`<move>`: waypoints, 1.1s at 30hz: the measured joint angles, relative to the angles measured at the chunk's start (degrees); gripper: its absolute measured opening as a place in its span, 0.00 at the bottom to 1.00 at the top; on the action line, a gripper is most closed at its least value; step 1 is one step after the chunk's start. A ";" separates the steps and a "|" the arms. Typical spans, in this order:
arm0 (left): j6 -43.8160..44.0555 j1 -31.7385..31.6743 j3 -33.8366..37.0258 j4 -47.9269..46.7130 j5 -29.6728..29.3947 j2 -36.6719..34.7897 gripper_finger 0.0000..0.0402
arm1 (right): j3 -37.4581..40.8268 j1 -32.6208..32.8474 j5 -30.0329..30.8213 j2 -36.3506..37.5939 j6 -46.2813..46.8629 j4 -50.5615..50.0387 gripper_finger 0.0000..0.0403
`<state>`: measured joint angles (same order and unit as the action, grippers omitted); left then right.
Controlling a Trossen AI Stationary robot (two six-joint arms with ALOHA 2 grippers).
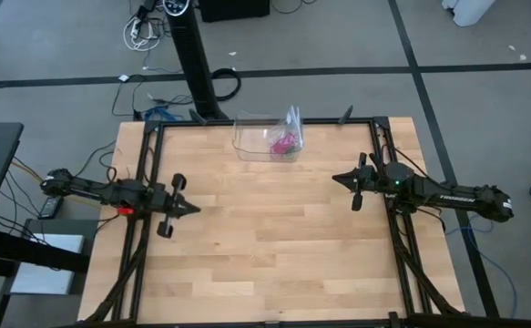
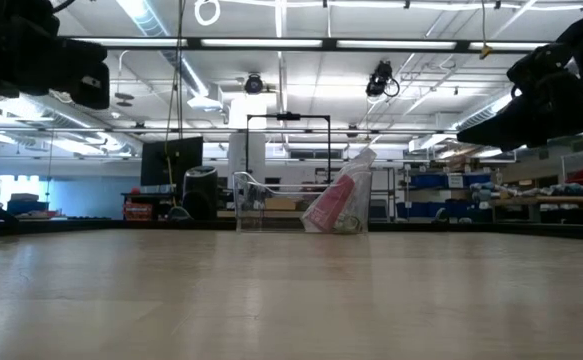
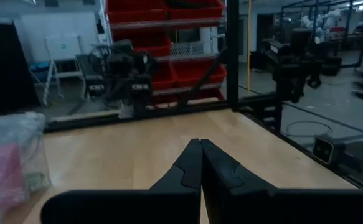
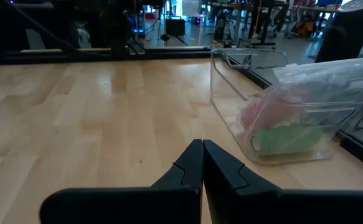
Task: Roll bandage
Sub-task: Return to Home Position
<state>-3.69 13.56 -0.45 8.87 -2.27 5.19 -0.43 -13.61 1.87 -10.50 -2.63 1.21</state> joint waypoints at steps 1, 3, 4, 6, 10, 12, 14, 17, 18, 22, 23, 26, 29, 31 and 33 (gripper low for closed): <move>-0.37 0.00 0.00 0.73 -0.30 0.00 0.01 | 0.00 0.00 0.00 0.00 -0.02 0.00 0.02; -0.55 0.00 0.00 1.65 -1.23 -0.05 0.01 | 0.00 0.00 0.00 0.00 -0.02 0.08 0.02; -0.39 0.00 0.01 1.58 -1.91 -0.04 0.01 | 0.00 0.00 0.00 0.00 -0.02 0.09 0.02; -0.24 0.00 0.01 1.39 -2.60 0.07 0.01 | 0.00 0.00 0.00 0.00 -0.02 0.19 0.02; -0.54 0.00 0.02 1.64 -2.59 0.07 0.01 | 0.02 0.00 0.00 0.00 -0.02 0.26 0.01; -0.54 0.00 0.02 2.13 -2.59 0.05 0.01 | 0.02 0.00 0.00 0.00 -0.04 0.28 0.02; -0.54 0.00 0.02 2.10 -2.60 0.04 0.01 | 0.02 0.00 0.00 0.00 -0.04 0.29 0.02; -0.54 0.00 0.02 2.09 -2.61 0.07 0.01 | 0.04 0.00 0.00 0.00 -0.04 0.33 0.03; -0.54 0.00 0.02 2.09 -2.61 0.04 0.01 | 0.04 0.00 0.00 0.00 -0.04 0.35 0.03; -0.54 0.00 0.02 2.07 -2.61 0.07 0.01 | 0.04 0.00 0.00 0.00 -0.05 0.37 0.02; -0.54 0.00 0.02 2.07 -2.61 0.07 0.01 | 0.04 0.00 0.00 0.00 -0.04 0.37 0.02; -0.54 0.00 0.02 2.07 -2.64 0.05 0.01 | 0.04 0.00 0.00 0.00 -0.07 0.37 0.02; -0.54 0.00 0.02 2.07 -2.64 0.07 0.01 | 0.04 0.00 0.00 0.00 -0.07 0.36 0.02; -0.54 0.00 0.02 2.05 -2.64 0.07 0.01 | 0.04 0.00 0.00 0.00 -0.07 0.37 0.02; -0.54 0.00 0.02 2.05 -2.64 0.07 0.02 | 0.04 0.00 0.00 0.00 -0.07 0.37 0.02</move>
<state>-4.23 13.56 -0.43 10.92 -4.91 5.26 -0.38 -13.61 1.87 -10.50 -2.70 1.58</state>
